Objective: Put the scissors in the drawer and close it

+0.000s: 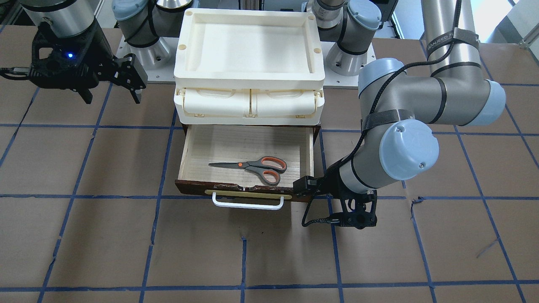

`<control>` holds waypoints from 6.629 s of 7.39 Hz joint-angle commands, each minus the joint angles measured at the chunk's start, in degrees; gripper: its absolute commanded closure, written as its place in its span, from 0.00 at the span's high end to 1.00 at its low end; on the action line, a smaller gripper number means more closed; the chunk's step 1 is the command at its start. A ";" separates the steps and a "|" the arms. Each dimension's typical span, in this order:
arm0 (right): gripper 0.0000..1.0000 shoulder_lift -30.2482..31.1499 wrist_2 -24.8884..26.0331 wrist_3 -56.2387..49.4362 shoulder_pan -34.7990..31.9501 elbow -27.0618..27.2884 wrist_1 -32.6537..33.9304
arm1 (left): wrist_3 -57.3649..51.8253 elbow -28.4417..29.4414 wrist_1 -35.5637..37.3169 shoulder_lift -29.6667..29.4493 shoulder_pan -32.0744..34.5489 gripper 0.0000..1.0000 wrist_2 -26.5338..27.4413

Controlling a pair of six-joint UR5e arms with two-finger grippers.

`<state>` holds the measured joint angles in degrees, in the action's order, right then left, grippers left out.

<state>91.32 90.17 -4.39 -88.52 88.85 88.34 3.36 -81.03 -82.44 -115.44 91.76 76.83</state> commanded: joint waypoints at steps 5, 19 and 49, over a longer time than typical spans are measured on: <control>1.00 0.00 -0.25 -2.30 0.01 0.09 0.26 | -3.27 -3.06 7.82 -0.58 -0.09 1.00 -0.02; 1.00 -0.09 -0.17 -3.34 0.01 0.18 0.43 | -2.92 -6.59 -2.72 3.73 0.18 1.00 -0.28; 1.00 0.00 0.00 -2.99 0.01 0.88 0.43 | -7.76 -0.18 -6.24 21.13 -8.18 1.00 11.94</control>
<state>91.28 89.90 -7.47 -88.51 89.82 88.77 -3.42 -81.21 -88.43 -94.80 84.26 88.73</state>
